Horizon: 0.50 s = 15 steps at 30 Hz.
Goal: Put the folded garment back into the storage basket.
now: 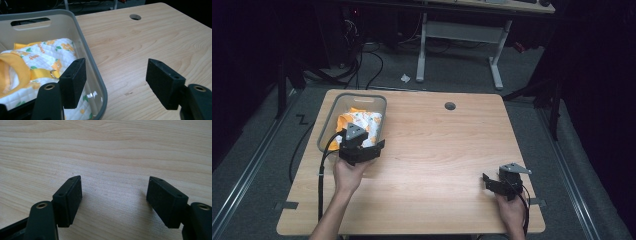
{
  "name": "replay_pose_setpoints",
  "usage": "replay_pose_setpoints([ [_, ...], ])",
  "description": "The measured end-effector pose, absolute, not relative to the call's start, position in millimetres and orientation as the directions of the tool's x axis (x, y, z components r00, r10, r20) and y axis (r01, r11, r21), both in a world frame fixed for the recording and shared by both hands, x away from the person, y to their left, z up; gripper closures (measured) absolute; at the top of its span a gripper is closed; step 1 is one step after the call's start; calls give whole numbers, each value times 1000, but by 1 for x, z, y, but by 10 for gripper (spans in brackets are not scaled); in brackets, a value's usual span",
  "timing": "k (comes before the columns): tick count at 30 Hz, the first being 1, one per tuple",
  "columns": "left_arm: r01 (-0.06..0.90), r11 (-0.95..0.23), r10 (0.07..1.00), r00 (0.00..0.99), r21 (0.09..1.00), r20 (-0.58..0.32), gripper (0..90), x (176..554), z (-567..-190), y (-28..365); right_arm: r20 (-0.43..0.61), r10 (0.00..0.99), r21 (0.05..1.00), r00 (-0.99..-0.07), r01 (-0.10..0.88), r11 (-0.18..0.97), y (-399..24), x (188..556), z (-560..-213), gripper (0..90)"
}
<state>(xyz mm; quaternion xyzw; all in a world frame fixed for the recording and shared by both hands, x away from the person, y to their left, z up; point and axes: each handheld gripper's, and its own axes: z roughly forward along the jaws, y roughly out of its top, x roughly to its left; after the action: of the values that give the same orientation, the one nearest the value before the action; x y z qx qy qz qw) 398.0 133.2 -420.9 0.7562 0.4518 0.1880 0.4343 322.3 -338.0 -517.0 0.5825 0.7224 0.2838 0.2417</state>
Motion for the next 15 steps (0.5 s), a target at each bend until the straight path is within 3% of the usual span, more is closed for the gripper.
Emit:
replay_pose_setpoints([
  [15, 510, -261, 813, 573, 820, -98, 325, 386, -436, 119, -17, 979, 691, -202, 705, 158, -338, 322, -517, 291],
])
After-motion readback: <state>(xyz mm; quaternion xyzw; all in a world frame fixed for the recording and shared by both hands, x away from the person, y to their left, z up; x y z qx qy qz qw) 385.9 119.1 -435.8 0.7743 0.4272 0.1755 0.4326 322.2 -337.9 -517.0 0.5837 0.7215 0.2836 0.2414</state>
